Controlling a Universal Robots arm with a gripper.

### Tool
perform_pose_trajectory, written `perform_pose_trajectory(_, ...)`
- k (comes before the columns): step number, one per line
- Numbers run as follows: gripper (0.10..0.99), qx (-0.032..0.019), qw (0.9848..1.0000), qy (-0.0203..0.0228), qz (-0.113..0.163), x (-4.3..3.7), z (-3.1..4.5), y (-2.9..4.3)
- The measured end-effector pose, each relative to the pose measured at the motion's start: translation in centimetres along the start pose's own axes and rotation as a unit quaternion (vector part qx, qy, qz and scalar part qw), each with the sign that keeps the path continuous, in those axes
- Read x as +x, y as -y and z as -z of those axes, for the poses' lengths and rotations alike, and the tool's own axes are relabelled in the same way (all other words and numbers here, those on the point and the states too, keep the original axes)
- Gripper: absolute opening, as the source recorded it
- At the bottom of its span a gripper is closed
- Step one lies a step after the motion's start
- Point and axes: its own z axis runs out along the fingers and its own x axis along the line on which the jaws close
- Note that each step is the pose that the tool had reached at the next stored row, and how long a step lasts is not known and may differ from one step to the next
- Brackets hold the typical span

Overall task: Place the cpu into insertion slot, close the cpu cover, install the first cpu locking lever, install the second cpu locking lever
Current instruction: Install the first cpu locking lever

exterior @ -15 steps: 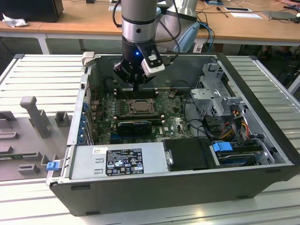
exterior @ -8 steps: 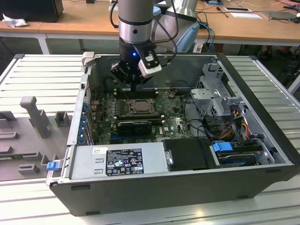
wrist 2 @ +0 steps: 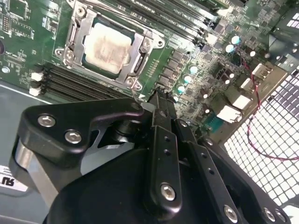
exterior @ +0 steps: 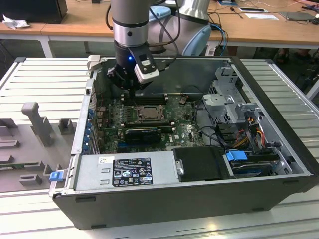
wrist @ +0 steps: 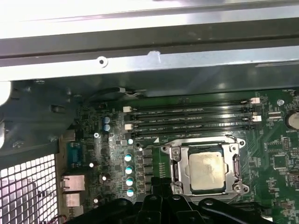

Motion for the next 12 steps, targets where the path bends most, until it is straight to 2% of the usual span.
perform_pose_trajectory(2,0.106,0.0002,1.0,-0.0004,0.005,0.07,-0.02,0.01)
perform_pose_trajectory(4,0.106,0.0004,0.9996,-0.0015,0.028,0.08,-0.03,0.01)
perform_pose_trajectory(6,0.106,0.0005,0.9993,-0.002,0.038,0.08,-0.03,0.01)
perform_pose_trajectory(12,0.106,0.0005,0.9991,-0.0023,0.043,0.12,-0.03,0.01)
